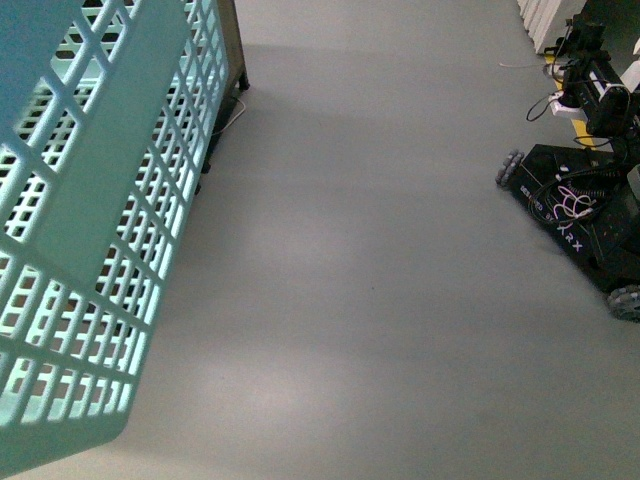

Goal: Pick mango and avocado into basket

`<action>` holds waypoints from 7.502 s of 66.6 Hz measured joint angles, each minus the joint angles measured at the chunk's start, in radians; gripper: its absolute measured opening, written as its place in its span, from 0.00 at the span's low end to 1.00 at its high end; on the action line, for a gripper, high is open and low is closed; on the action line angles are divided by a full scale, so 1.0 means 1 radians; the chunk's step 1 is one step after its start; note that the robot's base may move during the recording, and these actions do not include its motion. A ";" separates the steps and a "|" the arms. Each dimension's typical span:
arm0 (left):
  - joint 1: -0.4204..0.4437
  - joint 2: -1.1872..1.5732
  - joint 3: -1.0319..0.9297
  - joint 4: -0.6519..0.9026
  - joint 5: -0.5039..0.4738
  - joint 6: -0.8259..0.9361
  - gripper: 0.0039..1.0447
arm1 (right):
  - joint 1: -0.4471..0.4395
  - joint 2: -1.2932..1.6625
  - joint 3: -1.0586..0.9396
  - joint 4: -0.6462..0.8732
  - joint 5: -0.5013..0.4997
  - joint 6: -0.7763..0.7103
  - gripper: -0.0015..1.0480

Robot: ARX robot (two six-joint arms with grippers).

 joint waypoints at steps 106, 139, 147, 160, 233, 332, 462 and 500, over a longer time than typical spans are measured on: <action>0.003 0.002 0.000 -0.001 -0.005 0.005 0.12 | 0.000 0.000 0.000 -0.001 -0.002 0.000 0.92; 0.003 0.002 0.000 -0.001 -0.006 0.005 0.12 | 0.000 0.000 0.000 0.000 -0.002 0.000 0.92; 0.003 0.001 0.000 -0.001 -0.003 0.005 0.12 | 0.000 0.001 0.000 0.000 -0.001 0.000 0.92; 0.003 0.001 0.000 -0.001 -0.006 0.005 0.12 | 0.000 0.001 0.000 -0.001 -0.004 0.000 0.92; 0.018 0.001 -0.001 -0.001 -0.039 0.034 0.12 | -0.002 0.001 -0.001 0.000 -0.008 0.000 0.92; -0.588 0.671 0.634 -0.239 0.294 0.644 0.12 | -0.038 0.286 0.162 -0.394 0.155 0.320 0.92; -0.588 0.671 0.634 -0.239 0.293 0.645 0.12 | -0.547 2.414 1.193 0.080 -0.006 0.895 0.92; -0.588 0.671 0.634 -0.239 0.293 0.644 0.12 | -0.548 2.543 1.359 0.005 0.032 0.895 0.92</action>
